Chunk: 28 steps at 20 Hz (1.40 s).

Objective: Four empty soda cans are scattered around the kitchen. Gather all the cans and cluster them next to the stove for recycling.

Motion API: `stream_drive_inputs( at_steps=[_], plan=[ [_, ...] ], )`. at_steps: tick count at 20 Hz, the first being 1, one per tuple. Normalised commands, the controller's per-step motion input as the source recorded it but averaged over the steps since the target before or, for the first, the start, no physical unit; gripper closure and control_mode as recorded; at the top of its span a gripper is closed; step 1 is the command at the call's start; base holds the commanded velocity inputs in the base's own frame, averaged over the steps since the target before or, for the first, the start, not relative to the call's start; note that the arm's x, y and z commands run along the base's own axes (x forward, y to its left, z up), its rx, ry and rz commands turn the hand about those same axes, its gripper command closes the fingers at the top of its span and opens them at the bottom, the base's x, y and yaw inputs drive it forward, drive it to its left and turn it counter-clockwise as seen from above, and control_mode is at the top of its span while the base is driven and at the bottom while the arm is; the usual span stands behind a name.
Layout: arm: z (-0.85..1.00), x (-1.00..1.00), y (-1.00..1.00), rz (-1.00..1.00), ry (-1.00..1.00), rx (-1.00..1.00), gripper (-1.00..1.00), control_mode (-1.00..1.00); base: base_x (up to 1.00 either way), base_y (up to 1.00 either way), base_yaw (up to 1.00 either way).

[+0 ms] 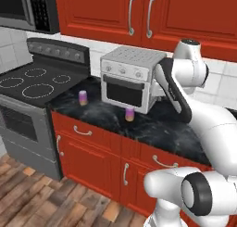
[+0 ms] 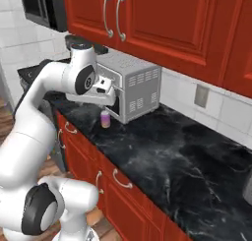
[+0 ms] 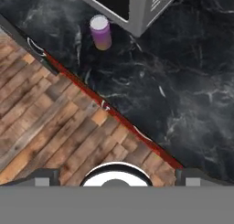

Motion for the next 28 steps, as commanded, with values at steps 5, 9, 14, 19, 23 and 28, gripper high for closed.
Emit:
stream_drive_inputs(
  at_steps=[5,9,14,19,23,28],
  plan=[
    [0.0,0.0,0.0,0.0,0.0,0.0,-1.0,1.0,-0.09,0.0,0.88],
    [0.0,0.0,0.0,0.0,0.0,0.0,-1.0,1.0,-0.08,0.0,0.98],
    [0.0,0.0,0.0,0.0,0.0,0.0,-1.0,1.0,-0.08,0.0,1.0],
    [0.0,0.0,0.0,0.0,0.0,0.0,-1.0,1.0,-0.05,0.0,1.0],
    [0.0,0.0,0.0,0.0,0.0,0.0,-1.0,1.0,-0.04,0.0,1.0],
    [0.0,0.0,0.0,0.0,0.0,0.0,-1.0,1.0,0.0,-0.01,0.96]
  ],
)
